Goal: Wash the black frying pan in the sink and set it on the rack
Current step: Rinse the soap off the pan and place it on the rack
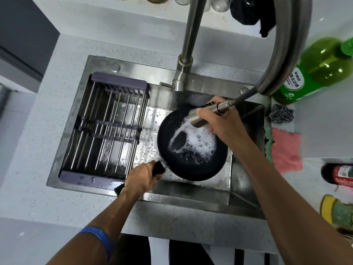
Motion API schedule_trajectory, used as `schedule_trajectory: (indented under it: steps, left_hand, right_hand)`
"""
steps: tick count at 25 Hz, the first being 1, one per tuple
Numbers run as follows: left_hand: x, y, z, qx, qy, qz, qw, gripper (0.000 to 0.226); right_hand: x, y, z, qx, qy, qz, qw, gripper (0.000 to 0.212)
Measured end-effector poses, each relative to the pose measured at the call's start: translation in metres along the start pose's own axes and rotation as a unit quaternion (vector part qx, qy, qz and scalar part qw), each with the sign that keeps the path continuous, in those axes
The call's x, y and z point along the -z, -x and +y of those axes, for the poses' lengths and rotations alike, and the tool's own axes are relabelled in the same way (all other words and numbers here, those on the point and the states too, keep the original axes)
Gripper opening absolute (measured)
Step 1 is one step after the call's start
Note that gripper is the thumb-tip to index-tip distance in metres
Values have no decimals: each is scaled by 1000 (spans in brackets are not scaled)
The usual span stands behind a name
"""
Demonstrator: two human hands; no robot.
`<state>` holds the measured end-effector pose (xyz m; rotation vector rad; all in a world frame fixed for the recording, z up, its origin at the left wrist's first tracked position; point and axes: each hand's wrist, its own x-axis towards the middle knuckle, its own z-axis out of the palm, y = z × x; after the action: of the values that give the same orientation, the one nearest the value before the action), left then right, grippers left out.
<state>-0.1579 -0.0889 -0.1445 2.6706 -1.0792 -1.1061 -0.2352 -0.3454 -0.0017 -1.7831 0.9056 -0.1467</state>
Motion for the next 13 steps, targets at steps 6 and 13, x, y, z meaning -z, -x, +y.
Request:
schedule_trajectory:
  steps: [6,13]
  left_hand:
    - [-12,5,45,62,-209,27,976,35]
    - [37,8,37,42,7,-29,999,51]
  right_hand:
    - [42,-1,6,-8,121,102,987,30]
    - [53,16,17,-20,129,47,990,35]
